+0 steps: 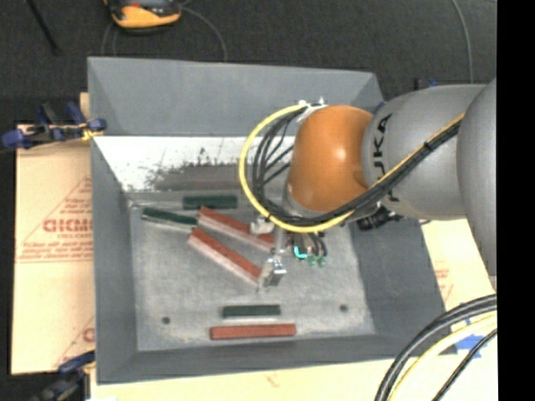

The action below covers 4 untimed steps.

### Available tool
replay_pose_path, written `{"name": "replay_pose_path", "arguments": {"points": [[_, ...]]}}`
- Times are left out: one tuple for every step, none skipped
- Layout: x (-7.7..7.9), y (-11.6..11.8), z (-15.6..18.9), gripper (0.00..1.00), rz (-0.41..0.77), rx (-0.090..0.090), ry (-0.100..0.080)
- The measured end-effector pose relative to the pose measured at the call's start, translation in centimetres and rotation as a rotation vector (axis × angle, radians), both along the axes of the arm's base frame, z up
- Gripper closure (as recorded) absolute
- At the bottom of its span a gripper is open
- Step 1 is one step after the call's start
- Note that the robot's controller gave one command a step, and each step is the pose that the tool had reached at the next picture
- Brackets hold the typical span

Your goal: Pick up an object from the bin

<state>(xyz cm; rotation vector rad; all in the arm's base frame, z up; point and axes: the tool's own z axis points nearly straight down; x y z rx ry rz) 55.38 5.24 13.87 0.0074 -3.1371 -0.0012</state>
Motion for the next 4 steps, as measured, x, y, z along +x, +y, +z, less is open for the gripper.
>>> {"name": "replay_pose_path", "arguments": {"points": [[0.2, 0.0, 0.4, 0.0, -0.001, 0.0, -0.007], [0.1, 1.2, -5.9, 1.0, -0.157, 0.002, -0.006], [0.1, 1.2, -5.9, 1.0, -0.158, 0.002, -0.006], [-0.3, 1.0, 10.0, 1.0, -0.079, -0.001, -0.013]]}}
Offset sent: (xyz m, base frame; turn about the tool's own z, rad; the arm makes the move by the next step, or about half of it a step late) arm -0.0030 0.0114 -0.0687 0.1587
